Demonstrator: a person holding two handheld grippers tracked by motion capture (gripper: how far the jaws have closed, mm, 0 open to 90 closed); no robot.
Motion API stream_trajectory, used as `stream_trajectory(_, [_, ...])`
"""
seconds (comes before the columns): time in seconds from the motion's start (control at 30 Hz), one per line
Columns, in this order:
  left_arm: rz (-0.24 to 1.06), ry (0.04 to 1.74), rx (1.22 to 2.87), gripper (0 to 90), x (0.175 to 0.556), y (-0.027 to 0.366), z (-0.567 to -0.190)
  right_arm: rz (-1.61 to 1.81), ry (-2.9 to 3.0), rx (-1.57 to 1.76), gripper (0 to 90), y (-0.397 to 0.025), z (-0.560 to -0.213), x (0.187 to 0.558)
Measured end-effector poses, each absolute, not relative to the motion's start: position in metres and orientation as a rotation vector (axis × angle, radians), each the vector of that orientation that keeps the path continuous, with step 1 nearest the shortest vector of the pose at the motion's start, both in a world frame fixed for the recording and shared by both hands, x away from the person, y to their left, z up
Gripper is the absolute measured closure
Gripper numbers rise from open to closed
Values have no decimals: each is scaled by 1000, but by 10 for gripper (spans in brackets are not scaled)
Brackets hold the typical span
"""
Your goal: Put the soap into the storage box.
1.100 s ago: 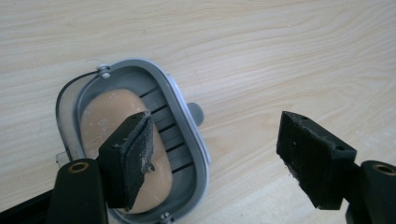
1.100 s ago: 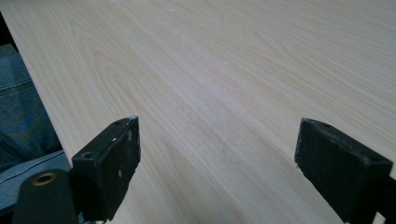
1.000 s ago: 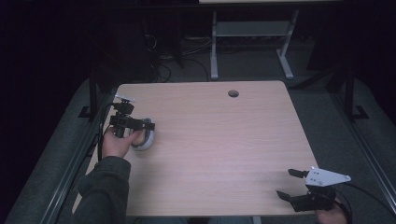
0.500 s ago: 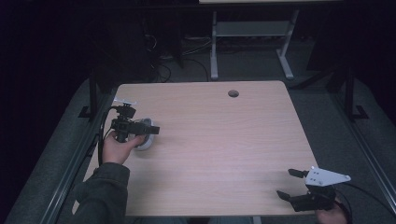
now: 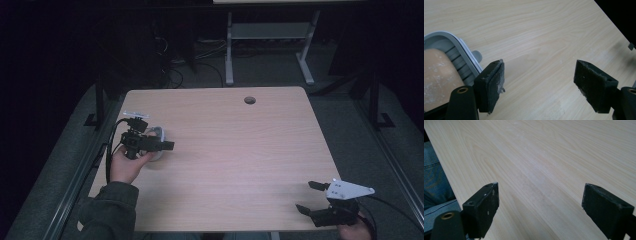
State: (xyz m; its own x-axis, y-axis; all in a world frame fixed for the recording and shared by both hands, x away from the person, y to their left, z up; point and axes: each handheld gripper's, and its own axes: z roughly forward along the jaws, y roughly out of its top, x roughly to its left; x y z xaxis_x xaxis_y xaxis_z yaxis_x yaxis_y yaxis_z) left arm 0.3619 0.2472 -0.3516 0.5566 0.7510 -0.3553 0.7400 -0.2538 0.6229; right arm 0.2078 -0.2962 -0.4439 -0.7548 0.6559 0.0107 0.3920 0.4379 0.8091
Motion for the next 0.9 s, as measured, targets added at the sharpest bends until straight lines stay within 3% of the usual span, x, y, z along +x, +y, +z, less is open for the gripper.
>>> stream_trajectory(0.9, [-22, 1109, 2031, 237, 327, 243, -371, 1203, 2397, 910, 138, -296, -446, 208])
